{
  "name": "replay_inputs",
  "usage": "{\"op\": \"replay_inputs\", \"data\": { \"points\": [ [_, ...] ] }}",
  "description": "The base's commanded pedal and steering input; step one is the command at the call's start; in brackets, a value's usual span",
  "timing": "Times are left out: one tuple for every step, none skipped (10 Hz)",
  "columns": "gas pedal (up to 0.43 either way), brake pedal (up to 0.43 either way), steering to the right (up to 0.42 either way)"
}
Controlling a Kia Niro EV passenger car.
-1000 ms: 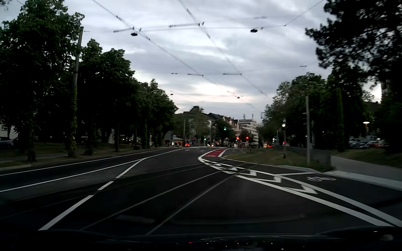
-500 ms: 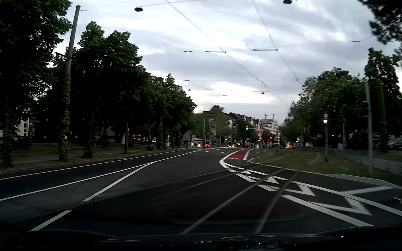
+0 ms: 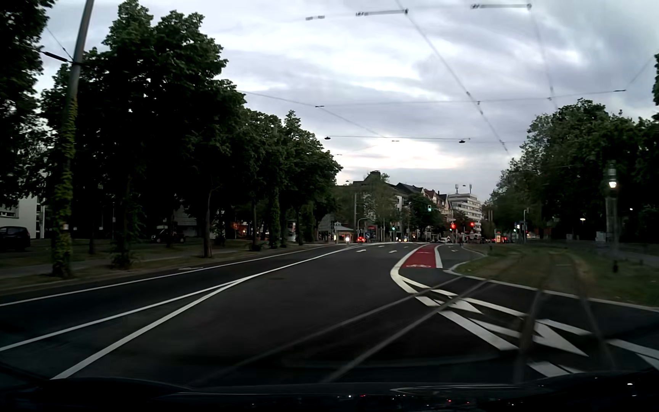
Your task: Follow the waypoints while adhering to traffic rules and regulations
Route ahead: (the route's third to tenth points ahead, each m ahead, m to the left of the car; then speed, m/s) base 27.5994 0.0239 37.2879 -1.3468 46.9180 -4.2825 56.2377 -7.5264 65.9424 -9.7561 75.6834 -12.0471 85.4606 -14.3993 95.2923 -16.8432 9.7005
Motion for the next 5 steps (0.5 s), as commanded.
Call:
{"op": "replay_inputs", "data": {
  "points": [
    [0.110, 0.000, -0.010],
    [0.110, 0.000, -0.001],
    [0.110, 0.000, 0.005],
    [0.110, 0.000, 0.010],
    [0.110, 0.000, 0.019]
  ]
}}
